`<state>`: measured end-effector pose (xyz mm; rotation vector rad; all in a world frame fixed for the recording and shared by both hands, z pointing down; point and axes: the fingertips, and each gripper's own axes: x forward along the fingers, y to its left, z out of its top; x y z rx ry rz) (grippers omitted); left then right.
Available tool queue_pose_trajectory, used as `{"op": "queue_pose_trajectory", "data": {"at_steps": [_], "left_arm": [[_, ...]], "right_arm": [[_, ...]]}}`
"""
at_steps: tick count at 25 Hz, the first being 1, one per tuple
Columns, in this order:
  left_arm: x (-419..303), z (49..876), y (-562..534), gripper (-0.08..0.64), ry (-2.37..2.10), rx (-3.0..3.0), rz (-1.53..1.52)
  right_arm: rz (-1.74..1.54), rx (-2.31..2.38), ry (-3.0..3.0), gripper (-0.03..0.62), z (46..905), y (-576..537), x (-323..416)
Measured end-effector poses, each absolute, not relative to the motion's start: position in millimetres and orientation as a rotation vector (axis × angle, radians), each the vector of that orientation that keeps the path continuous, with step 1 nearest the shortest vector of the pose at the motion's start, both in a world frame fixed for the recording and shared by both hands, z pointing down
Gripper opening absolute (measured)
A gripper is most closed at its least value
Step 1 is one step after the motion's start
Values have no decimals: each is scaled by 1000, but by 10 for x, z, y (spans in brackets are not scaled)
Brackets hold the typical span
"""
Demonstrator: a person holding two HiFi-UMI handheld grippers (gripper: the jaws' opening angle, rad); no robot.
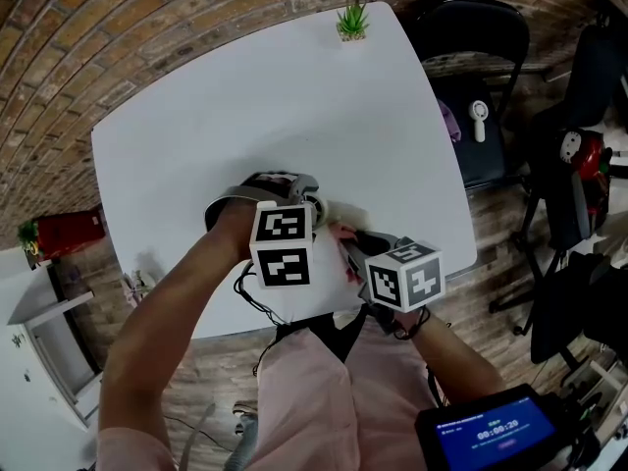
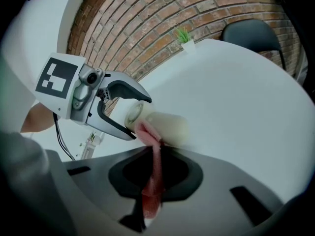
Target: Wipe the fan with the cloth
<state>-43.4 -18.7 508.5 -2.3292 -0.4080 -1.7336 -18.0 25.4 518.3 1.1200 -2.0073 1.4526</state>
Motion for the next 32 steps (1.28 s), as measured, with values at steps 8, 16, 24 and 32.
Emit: {"op": "queue_pose_trajectory", "data": {"at_steps": [8,16,24,32], "left_arm": [[-434,5097,-192,348,-415,-2322,-1744],[-436,5097,-187,350,-425,-2321,-1743],[-437,5101,-177,351,-454,-2310,-1744],[-427,5105,-153,351,-514,-2238,-1746]], "right_arm": [[1468,1138,-1990,32,5192,301,-58],[1466,1151,-1978,31,5192,344,47],[1468,1168,-1973,31,5195,374,164],[1432,1158,-1960,31,5191,391,290]]}}
